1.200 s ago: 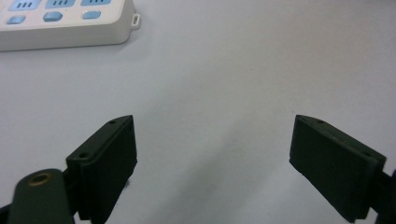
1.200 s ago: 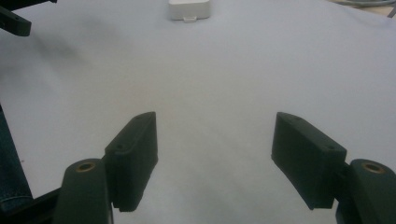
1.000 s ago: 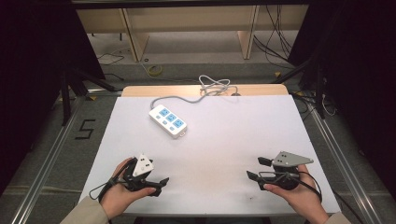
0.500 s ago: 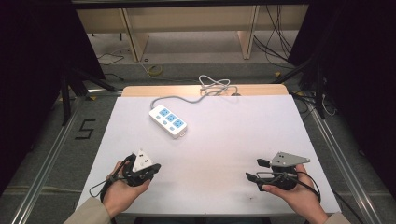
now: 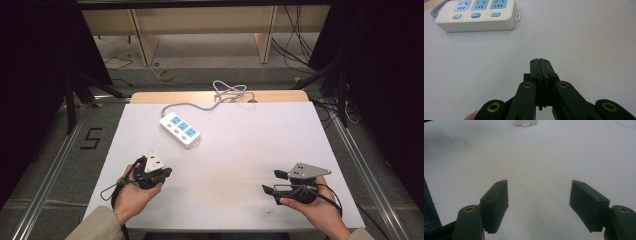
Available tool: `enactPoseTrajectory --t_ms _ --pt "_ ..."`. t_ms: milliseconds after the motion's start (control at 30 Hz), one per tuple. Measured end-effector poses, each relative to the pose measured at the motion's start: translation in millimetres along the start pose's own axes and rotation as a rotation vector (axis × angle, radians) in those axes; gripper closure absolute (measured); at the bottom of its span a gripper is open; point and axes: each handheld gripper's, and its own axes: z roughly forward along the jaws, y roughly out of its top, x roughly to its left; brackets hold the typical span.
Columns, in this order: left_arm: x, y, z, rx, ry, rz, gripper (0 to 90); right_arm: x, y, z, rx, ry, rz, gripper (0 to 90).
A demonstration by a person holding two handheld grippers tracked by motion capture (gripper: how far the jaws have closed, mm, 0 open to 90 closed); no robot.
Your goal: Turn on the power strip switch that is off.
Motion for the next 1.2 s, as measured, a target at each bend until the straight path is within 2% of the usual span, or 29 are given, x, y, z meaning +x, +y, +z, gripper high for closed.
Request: enactPoseTrajectory --t_ms 533,667,1067,1200 --pt "20.1 13.1 13.4 0.01 0.016 -0.013 89.8 0.5 0.0 1.4 -0.005 0.002 0.0 31.5" --pt "23.3 19.8 15.2 0.014 0.018 0.0 89.8 0.1 0.5 1.0 -0.006 0.0 0.003 31.5" --pt "37.7 33.7 27.1 0.014 0.029 -0.024 89.8 0.2 0.6 0.9 -0.01 -0.002 0.004 31.5" --pt "41.5 37.4 30.3 0.024 0.037 -0.019 89.8 0.5 0.7 0.7 -0.011 -0.002 0.004 31.4"
